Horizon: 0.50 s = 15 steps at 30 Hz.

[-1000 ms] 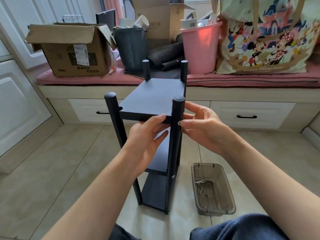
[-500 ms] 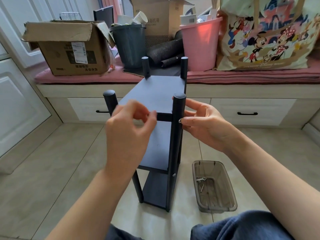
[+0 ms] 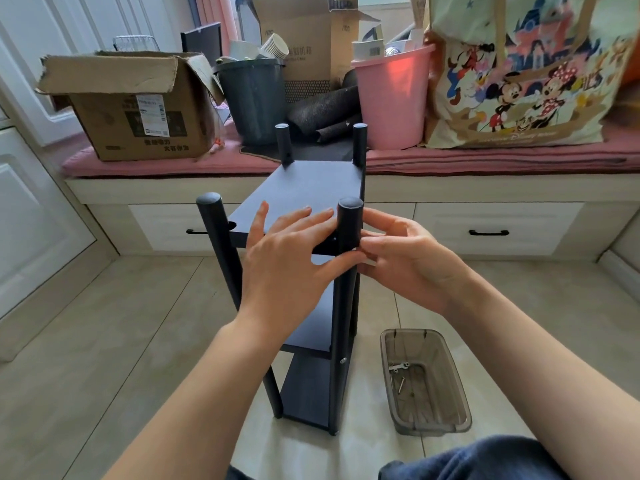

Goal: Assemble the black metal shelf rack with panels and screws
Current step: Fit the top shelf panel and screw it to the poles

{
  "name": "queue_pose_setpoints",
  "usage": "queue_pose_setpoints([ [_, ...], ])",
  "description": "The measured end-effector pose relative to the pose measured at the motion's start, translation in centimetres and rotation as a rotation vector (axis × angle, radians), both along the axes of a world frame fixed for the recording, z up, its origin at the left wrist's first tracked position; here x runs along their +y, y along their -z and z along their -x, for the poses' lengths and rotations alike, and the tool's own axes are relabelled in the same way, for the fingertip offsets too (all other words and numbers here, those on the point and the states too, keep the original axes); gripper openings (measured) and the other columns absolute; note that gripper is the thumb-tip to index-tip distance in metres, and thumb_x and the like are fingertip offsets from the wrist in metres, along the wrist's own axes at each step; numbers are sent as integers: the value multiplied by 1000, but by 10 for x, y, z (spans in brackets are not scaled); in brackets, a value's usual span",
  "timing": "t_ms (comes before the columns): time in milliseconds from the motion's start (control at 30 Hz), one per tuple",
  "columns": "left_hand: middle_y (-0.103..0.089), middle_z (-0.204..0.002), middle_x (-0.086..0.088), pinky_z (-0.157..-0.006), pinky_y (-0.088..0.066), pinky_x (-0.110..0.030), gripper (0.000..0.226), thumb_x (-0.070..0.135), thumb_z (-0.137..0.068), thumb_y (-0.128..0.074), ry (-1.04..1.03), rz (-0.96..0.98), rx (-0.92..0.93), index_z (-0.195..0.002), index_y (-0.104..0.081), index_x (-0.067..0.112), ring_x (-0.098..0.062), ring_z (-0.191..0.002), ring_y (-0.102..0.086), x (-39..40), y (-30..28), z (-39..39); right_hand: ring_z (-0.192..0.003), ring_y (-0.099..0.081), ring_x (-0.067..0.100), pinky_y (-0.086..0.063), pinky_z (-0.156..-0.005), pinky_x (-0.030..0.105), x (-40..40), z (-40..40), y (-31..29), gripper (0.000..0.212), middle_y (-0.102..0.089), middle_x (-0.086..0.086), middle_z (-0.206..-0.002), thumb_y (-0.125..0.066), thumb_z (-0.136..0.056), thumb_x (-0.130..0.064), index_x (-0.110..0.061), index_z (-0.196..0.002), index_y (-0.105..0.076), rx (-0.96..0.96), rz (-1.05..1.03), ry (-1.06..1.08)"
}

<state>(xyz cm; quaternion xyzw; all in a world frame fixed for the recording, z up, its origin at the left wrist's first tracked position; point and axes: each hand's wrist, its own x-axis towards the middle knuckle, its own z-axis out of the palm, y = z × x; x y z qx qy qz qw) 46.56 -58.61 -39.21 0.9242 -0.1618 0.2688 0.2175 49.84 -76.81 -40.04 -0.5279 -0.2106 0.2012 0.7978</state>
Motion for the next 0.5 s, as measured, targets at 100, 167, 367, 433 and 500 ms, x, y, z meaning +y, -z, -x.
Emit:
queue_pose_setpoints([
  [100, -63, -135, 11, -124, -2, -42, 61, 71, -87, -49, -1, 1, 13, -131, -66, 33, -15, -136, -50, -2, -1, 0, -109, -65, 32, -53, -85, 38, 0, -2, 0, 58, -66, 20, -121, -59, -83, -6, -16, -139, -48, 96, -69, 77],
  [167, -64, -134, 11, -124, -4, -43, 57, 66, -85, -53, -5, 5, 14, -130, -67, 33, -15, -136, -51, -3, -1, 2, -95, -67, 30, -55, -74, 35, 2, -4, 1, 48, -66, 22, -115, -63, -84, -14, -16, -129, -47, 195, -121, 152],
  [367, -64, -134, 12, -123, -14, -42, 56, 65, -83, -54, -16, 36, 23, -128, -67, 34, -14, -136, -51, -6, -3, 4, -92, -72, 30, -61, -74, 39, 16, -24, -6, 45, -69, 19, -111, -52, -100, -31, 0, -133, -52, 480, -139, 233],
  [433, -64, -134, 11, -122, -17, -42, 57, 65, -82, -53, -21, 34, 26, -128, -67, 34, -15, -135, -51, -6, -3, 3, -87, -72, 28, -61, -71, 36, 18, -29, -9, 39, -69, 19, -108, -50, -102, -22, 4, -131, -55, 493, -165, 243],
  [500, -64, -134, 12, -120, -18, -39, 55, 65, -83, -54, -25, 40, 26, -128, -67, 35, -14, -135, -51, -7, -1, 3, -83, -74, 28, -61, -66, 35, 18, -31, -9, 37, -70, 20, -104, -48, -102, -14, 7, -131, -53, 504, -198, 232],
])
